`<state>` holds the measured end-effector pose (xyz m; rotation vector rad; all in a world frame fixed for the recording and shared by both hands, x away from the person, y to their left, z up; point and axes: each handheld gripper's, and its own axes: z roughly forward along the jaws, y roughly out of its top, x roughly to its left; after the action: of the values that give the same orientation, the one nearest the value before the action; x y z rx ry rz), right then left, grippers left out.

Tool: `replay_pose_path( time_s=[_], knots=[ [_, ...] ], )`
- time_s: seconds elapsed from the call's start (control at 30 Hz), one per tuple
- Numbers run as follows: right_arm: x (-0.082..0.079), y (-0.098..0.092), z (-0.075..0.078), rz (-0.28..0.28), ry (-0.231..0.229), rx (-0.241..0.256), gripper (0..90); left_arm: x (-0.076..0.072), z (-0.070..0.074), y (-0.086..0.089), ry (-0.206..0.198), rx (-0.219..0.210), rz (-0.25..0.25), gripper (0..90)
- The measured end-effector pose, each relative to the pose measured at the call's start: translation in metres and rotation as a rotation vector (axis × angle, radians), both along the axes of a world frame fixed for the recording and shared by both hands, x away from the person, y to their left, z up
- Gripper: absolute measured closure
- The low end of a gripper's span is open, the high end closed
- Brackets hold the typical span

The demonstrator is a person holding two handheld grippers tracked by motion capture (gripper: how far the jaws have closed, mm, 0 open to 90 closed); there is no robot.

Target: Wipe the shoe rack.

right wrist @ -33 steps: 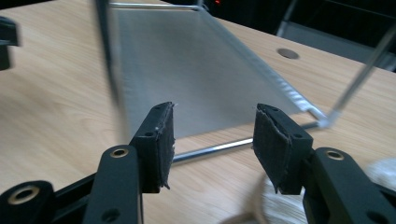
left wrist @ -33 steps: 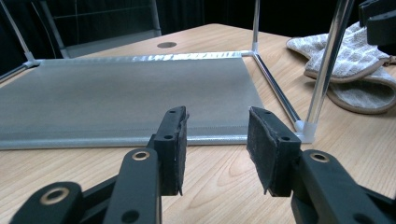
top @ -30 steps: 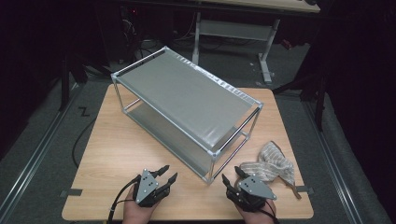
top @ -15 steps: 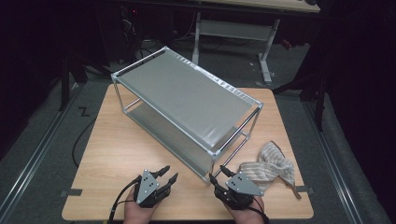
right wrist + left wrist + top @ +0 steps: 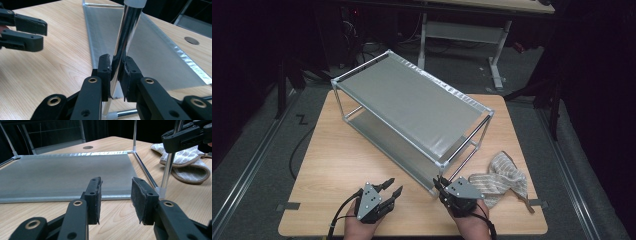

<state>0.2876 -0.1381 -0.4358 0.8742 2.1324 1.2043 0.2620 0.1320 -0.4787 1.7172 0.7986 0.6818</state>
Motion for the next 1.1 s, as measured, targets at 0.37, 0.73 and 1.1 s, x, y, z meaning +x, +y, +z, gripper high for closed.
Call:
replay_pose_path(
  time_s=[0.37, 0.73, 1.1],
  knots=[
    [-0.008, -0.046, -0.001, -0.09, -0.007, 0.015, 78.4, 0.002, 0.001, 0.003, 0.018, -0.009, 0.013, 59.9],
    [-0.009, -0.073, -0.002, -0.15, -0.011, 0.042, 78.7, 0.01, 0.011, 0.026, 0.004, -0.01, 0.081, 59.8],
    [-0.009, -0.074, -0.003, -0.146, -0.014, 0.04, 78.6, 0.04, 0.032, 0.07, -0.007, 0.029, 0.224, 61.2]
  ],
)
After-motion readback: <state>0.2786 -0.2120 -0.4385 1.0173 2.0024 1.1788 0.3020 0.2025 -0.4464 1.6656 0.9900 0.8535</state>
